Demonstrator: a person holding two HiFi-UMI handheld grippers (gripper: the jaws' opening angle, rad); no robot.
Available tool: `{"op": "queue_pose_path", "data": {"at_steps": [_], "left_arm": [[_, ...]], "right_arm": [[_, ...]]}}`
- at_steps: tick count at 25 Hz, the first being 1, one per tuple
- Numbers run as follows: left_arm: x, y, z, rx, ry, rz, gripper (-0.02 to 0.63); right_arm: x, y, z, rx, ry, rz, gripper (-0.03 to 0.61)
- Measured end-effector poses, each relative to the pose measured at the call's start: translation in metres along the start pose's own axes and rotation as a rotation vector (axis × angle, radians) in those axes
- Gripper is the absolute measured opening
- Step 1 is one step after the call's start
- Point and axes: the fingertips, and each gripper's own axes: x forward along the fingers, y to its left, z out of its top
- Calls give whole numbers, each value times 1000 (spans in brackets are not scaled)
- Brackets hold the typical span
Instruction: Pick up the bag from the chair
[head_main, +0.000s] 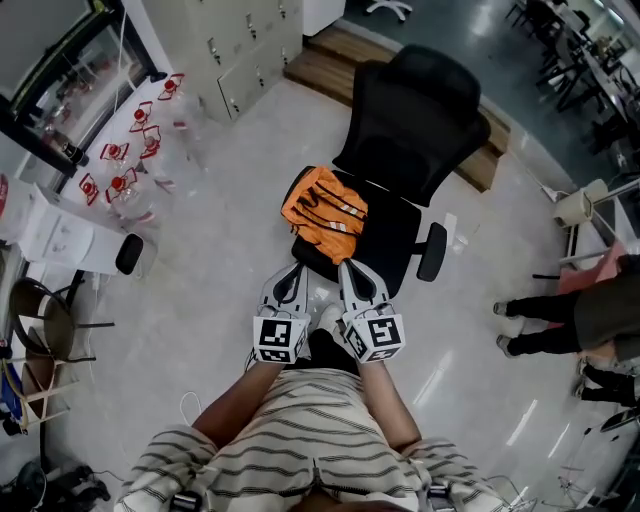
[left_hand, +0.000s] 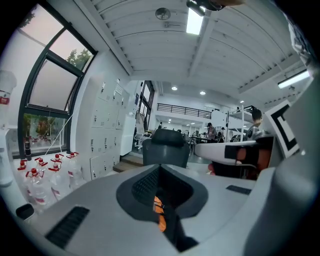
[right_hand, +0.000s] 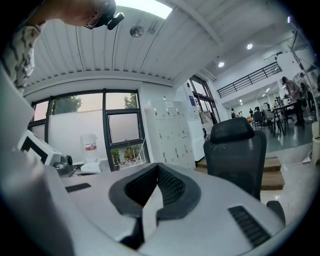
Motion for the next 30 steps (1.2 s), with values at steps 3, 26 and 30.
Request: {"op": "queue_pose_path", "data": {"at_steps": [3, 26, 30], "left_arm": [[21, 1, 6, 13, -2, 2, 23], [119, 46, -18, 6, 112, 101, 25], [134, 56, -28, 20, 152, 67, 25]], "right_arm": [[14, -18, 7, -11, -10, 8, 18], [81, -73, -14, 5, 65, 44, 18], [90, -73, -18, 19, 75, 7, 18]]}}
